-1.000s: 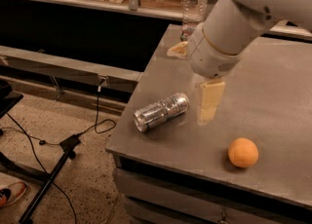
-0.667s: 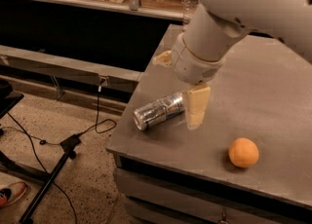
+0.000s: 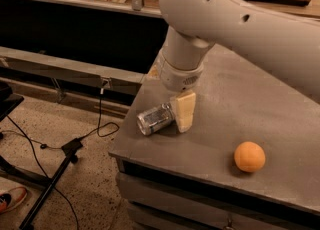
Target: Pick redbull can
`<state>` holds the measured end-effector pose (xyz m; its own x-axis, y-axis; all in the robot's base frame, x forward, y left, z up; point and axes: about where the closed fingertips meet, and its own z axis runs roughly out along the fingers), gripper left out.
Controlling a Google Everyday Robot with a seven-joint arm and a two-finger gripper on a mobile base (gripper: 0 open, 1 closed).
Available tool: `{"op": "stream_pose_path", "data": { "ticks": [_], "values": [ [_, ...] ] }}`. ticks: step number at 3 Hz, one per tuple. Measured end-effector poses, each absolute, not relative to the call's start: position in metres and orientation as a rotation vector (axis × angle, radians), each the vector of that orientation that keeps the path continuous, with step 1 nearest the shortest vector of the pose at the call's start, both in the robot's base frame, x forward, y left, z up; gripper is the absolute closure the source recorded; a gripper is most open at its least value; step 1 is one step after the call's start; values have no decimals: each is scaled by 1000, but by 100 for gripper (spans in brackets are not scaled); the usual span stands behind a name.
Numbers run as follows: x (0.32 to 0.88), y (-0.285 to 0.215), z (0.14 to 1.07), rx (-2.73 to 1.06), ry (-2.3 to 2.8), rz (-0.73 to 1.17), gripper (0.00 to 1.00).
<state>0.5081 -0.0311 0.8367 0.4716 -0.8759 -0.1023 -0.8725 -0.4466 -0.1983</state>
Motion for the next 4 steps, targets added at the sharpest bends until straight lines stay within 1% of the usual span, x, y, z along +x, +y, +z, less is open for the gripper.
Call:
{"op": "stream_pose_path", "data": {
  "ticks": [1, 2, 3, 4],
  "values": [
    [511, -30, 833, -2505, 1514, -34, 31],
    [510, -31, 834, -2506, 1513, -38, 62],
    [509, -31, 834, -2506, 1512, -40, 85],
    [507, -27, 858, -2463, 1449, -48, 100]
  ]
}}
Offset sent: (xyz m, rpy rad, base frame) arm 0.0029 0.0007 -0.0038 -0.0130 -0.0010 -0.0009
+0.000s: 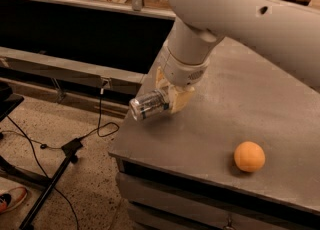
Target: Pick redbull can
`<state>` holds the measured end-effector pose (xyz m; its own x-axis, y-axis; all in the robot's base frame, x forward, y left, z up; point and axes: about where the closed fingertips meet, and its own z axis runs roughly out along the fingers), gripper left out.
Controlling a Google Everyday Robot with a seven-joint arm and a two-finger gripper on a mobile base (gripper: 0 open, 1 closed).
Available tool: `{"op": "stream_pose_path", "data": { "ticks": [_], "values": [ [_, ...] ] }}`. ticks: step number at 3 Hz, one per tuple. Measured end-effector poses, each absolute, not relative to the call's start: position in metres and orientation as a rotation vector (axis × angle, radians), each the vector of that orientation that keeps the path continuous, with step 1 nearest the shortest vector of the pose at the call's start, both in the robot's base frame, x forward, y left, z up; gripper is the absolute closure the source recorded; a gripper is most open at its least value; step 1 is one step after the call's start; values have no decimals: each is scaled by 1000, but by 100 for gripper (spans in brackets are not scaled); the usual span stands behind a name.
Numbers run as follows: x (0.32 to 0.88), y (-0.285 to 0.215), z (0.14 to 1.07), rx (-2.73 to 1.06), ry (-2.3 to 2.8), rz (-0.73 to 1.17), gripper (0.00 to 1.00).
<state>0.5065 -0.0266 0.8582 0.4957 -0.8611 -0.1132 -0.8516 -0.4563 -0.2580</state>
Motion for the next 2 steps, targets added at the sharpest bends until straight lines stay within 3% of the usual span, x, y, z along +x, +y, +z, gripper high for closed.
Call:
{"op": "stream_pose_path", "data": {
  "ticks": [2],
  "values": [
    [490, -22, 962, -2363, 1289, -306, 100]
  ]
}}
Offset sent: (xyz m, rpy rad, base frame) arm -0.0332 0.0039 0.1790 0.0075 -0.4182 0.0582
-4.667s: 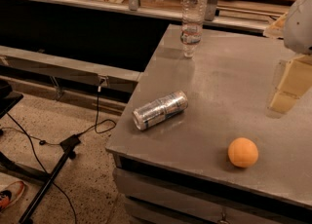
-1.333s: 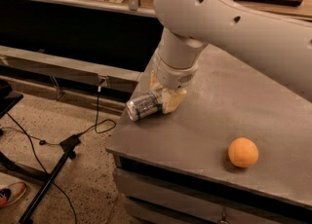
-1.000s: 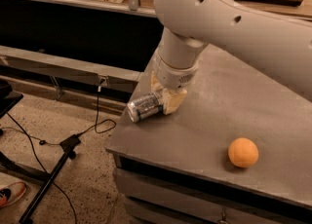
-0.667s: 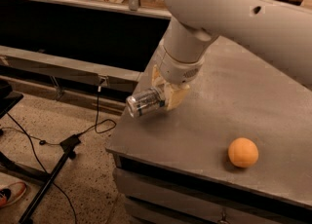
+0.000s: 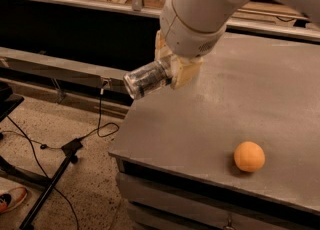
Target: Pick redbull can
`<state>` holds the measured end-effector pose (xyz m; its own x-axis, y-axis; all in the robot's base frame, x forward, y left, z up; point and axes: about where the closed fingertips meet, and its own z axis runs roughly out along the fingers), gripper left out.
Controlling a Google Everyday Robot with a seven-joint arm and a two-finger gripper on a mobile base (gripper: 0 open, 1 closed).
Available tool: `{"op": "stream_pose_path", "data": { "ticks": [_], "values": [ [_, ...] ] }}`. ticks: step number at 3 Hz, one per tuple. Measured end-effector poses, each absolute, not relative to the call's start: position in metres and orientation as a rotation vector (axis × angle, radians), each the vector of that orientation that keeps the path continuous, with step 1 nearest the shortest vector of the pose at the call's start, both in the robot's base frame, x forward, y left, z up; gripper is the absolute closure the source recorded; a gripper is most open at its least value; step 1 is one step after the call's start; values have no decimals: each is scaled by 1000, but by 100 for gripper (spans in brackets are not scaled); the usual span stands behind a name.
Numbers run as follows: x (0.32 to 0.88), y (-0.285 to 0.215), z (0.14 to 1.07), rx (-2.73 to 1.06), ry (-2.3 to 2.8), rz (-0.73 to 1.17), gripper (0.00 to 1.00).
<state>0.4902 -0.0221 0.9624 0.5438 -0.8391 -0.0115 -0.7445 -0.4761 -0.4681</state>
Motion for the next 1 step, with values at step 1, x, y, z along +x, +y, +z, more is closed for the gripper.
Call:
{"op": "stream_pose_path", "data": {
  "ticks": [1],
  "values": [
    [486, -21, 974, -2354, 1276, -335, 100]
  ]
}}
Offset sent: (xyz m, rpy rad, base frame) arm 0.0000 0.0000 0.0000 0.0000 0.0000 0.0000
